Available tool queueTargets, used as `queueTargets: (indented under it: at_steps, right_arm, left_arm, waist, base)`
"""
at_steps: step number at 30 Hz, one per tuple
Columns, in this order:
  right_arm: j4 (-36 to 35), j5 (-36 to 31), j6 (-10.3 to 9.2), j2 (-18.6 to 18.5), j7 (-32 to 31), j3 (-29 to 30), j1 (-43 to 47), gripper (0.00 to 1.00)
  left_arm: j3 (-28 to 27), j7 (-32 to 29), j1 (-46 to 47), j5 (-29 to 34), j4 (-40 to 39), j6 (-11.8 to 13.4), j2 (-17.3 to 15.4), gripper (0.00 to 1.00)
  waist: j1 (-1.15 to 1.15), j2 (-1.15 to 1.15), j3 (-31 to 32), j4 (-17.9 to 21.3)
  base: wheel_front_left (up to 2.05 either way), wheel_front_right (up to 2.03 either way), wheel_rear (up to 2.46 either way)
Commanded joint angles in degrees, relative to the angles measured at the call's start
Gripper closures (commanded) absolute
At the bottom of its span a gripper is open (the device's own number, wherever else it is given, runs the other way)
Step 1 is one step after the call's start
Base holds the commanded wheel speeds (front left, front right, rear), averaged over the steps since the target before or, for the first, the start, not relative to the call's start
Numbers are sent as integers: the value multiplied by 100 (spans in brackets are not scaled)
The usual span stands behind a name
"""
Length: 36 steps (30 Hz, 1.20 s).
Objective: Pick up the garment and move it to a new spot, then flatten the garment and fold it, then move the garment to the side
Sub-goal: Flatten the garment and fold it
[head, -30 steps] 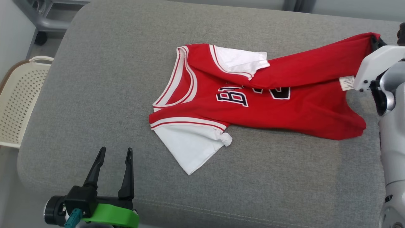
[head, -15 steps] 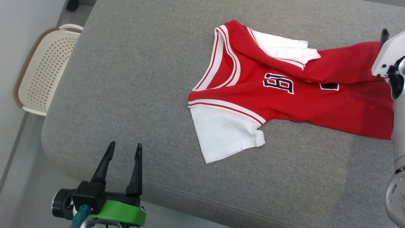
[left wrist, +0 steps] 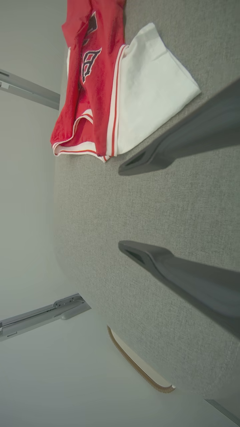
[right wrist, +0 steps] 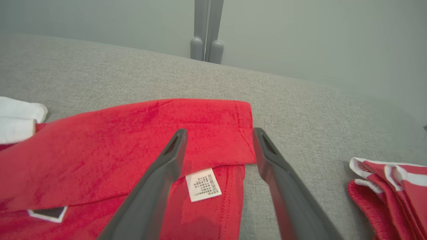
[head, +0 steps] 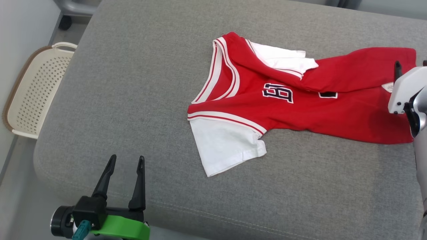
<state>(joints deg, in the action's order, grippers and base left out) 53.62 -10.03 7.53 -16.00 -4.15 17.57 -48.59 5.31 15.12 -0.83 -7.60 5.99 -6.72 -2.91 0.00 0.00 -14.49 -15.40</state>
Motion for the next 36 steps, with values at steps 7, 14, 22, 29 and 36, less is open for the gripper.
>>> queueTargets:
  at_steps: [7,14,22,29,36]
  right_arm:
    - [-1020,841,-9,2,37,-490,1110,0]
    - [-2347,1483,-9,135,-381,-764,2220,0]
    - [-3306,1695,-9,301,-815,-686,3018,0]
    - [-3577,1673,-9,376,-965,-663,3135,0]
    - [-3470,1580,-9,396,-1001,-610,2957,0]
  left_arm:
    - [-97,2,-71,-8,22,28,-4,0]
    - [-116,3,-3,-35,43,36,-4,0]
    - [-108,3,18,-27,54,22,-4,0]
    - [-112,3,57,3,59,5,-4,0]
    - [-97,3,112,5,69,-12,-4,0]
  waist:
    - [0,0,282,529]
    - [0,0,290,694]
    - [0,0,257,719]
    - [0,0,200,700]
    - [0,0,75,594]
  base:
    - [0,0,0]
    - [0,0,0]
    - [0,0,0]
    - [0,0,0]
    - [0,0,0]
